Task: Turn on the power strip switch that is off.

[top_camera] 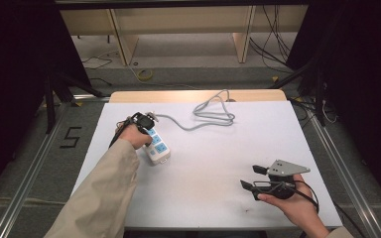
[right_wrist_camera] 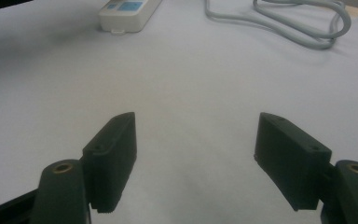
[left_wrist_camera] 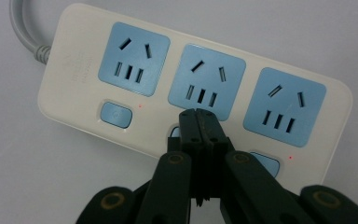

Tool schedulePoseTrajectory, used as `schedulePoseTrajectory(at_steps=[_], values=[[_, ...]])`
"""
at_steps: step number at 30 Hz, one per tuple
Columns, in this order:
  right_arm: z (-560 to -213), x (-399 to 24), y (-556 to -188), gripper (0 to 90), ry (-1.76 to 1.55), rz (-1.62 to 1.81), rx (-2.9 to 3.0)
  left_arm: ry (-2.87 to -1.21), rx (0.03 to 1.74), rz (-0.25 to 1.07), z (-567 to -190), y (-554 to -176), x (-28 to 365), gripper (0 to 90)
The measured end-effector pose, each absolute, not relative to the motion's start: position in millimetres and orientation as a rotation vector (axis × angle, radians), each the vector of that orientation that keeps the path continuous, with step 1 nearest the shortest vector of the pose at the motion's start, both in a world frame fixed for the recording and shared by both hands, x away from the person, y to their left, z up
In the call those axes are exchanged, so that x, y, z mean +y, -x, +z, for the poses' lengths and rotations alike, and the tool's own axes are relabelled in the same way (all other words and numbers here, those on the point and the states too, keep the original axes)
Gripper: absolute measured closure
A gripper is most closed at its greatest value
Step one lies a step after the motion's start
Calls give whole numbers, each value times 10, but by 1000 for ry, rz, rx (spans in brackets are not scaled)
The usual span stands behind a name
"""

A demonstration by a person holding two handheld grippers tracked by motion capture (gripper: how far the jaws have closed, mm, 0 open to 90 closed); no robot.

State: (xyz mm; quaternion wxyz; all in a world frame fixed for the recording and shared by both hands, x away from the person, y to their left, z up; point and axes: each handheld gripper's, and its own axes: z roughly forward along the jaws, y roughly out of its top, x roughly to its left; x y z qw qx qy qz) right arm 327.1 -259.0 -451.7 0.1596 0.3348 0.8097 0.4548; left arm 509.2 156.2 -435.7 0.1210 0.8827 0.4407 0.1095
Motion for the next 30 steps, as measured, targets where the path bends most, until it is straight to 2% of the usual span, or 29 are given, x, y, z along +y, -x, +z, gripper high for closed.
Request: schedulePoseTrajectory(at_steps=[30], values=[[-4514,-2586,-3265,300,-956,1308,2316,-2529,1300,306,-4362,-5081,1601,899]])
